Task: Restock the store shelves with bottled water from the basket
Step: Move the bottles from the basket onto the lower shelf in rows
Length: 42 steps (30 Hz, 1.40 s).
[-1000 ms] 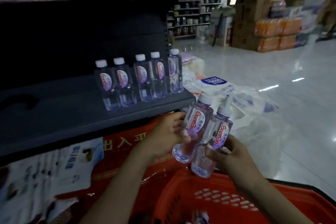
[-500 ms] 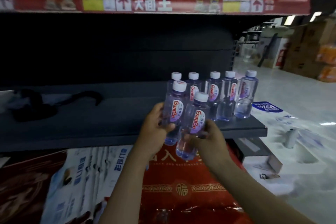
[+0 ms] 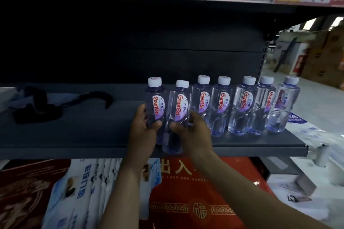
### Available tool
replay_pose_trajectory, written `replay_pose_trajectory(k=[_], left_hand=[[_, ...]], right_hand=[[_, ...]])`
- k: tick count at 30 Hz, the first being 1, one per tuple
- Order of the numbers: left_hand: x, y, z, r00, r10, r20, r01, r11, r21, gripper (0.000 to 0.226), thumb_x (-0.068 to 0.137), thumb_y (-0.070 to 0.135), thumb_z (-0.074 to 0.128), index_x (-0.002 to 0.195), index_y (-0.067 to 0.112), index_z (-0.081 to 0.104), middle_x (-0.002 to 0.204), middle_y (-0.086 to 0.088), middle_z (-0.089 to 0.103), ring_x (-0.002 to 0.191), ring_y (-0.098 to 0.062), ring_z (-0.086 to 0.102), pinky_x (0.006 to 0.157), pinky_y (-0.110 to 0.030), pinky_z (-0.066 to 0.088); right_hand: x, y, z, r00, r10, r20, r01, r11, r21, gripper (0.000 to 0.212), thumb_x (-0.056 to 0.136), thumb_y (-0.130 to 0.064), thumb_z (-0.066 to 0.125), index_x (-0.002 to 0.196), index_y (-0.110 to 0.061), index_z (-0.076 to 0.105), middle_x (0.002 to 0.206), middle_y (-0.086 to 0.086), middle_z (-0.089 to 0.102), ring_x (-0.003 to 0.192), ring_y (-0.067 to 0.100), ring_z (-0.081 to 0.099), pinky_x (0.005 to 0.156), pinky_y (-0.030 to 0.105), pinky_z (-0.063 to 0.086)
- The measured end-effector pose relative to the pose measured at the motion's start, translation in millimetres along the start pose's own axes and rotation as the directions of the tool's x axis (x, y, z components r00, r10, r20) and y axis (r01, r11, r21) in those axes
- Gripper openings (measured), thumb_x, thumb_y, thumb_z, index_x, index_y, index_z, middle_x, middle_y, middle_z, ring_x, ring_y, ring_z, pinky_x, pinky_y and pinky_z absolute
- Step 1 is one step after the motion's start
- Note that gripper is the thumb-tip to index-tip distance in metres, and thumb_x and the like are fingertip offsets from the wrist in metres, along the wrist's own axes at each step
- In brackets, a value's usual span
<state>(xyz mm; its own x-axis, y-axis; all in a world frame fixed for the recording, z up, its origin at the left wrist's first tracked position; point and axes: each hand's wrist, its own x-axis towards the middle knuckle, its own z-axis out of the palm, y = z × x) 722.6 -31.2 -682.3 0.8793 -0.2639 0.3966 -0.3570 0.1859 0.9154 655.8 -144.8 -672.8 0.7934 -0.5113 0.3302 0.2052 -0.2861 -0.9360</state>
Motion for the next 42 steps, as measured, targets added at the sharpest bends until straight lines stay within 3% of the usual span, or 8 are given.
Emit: replay_pose_trajectory(k=[5,12,17,22,27,31,36,42], left_hand=[[5,-6,-8,1.000,-0.017,0.008,0.017,0.999,0.035,0.051,0.091,-0.004,0.057,0.125,0.033,0.053,0.113,0.014,0.067,0.101,0.005,0.064,0.075,-0.013,0.051],[4,-13,2,0.998,-0.057,-0.004,0.057,0.998,0.038,0.063,0.080,0.035,0.066,0.136,0.029,0.037,0.121,0.018,0.059,0.101,0.014,0.060,0.081,-0.017,0.049],[1,-22,-1,0.991,-0.095,-0.092,0.107,0.984,0.140,0.066,0.082,-0.002,0.069,0.125,0.042,0.045,0.122,0.008,0.058,0.109,-0.005,0.057,0.084,-0.024,0.048],[-3,-27,-1,0.983,-0.084,-0.165,0.118,0.970,0.214,0.062,0.082,-0.002,0.072,0.133,0.025,0.049,0.110,0.015,0.061,0.094,0.006,0.058,0.065,-0.009,0.048],[1,-32,6,0.976,-0.039,-0.216,0.108,0.941,0.320,0.048,0.090,0.007,0.067,0.133,0.023,0.053,0.112,0.011,0.066,0.100,-0.005,0.063,0.063,-0.007,0.044],[3,-29,14,0.983,-0.011,-0.181,0.090,0.897,0.432,0.046,0.098,0.013,0.056,0.141,0.023,0.045,0.111,0.012,0.060,0.093,-0.001,0.052,0.056,-0.006,0.039],[10,-36,19,0.983,-0.104,-0.151,0.158,0.901,0.405,0.059,0.100,0.009,0.050,0.150,0.032,0.029,0.128,0.010,0.054,0.100,-0.003,0.052,0.068,-0.010,0.037],[-17,-24,23,0.992,-0.021,-0.127,0.081,0.870,0.486,0.063,0.096,0.008,0.049,0.150,0.032,0.027,0.145,0.002,0.045,0.130,-0.020,0.048,0.101,-0.044,0.049]], right_hand=[[9,7,4,0.996,-0.090,0.019,0.090,0.995,-0.046,0.047,0.087,0.000,0.065,0.109,-0.039,0.050,0.100,-0.023,0.061,0.091,-0.025,0.054,0.078,0.010,0.049],[16,13,8,0.995,-0.093,0.039,0.097,0.987,-0.130,0.047,0.092,-0.006,0.062,0.119,-0.040,0.043,0.113,-0.020,0.061,0.107,-0.009,0.056,0.082,0.004,0.043],[3,28,1,0.995,-0.082,0.060,0.099,0.917,-0.386,0.035,0.092,-0.005,0.062,0.120,-0.021,0.049,0.111,-0.010,0.061,0.097,0.002,0.057,0.068,-0.001,0.040],[3,36,4,1.000,0.005,0.018,0.004,0.907,-0.421,0.035,0.094,-0.009,0.059,0.127,-0.018,0.048,0.121,-0.001,0.063,0.108,0.012,0.061,0.077,0.011,0.043],[11,38,13,0.999,0.035,-0.014,-0.037,0.885,-0.465,0.034,0.097,-0.008,0.054,0.128,-0.019,0.046,0.118,0.000,0.064,0.090,0.004,0.052,0.061,0.007,0.038],[15,38,19,0.997,0.045,-0.059,-0.067,0.881,-0.468,0.037,0.096,-0.005,0.054,0.130,-0.017,0.044,0.118,0.004,0.065,0.102,0.016,0.063,0.080,0.022,0.051],[12,34,16,0.998,0.056,-0.028,-0.063,0.910,-0.410,0.041,0.094,-0.004,0.054,0.132,-0.017,0.044,0.117,0.002,0.066,0.106,0.017,0.065,0.082,0.023,0.054],[-17,9,-14,0.997,0.065,0.035,-0.040,0.876,-0.480,0.033,0.094,-0.006,0.051,0.124,-0.019,0.050,0.112,0.003,0.066,0.100,0.021,0.064,0.080,0.031,0.055]])
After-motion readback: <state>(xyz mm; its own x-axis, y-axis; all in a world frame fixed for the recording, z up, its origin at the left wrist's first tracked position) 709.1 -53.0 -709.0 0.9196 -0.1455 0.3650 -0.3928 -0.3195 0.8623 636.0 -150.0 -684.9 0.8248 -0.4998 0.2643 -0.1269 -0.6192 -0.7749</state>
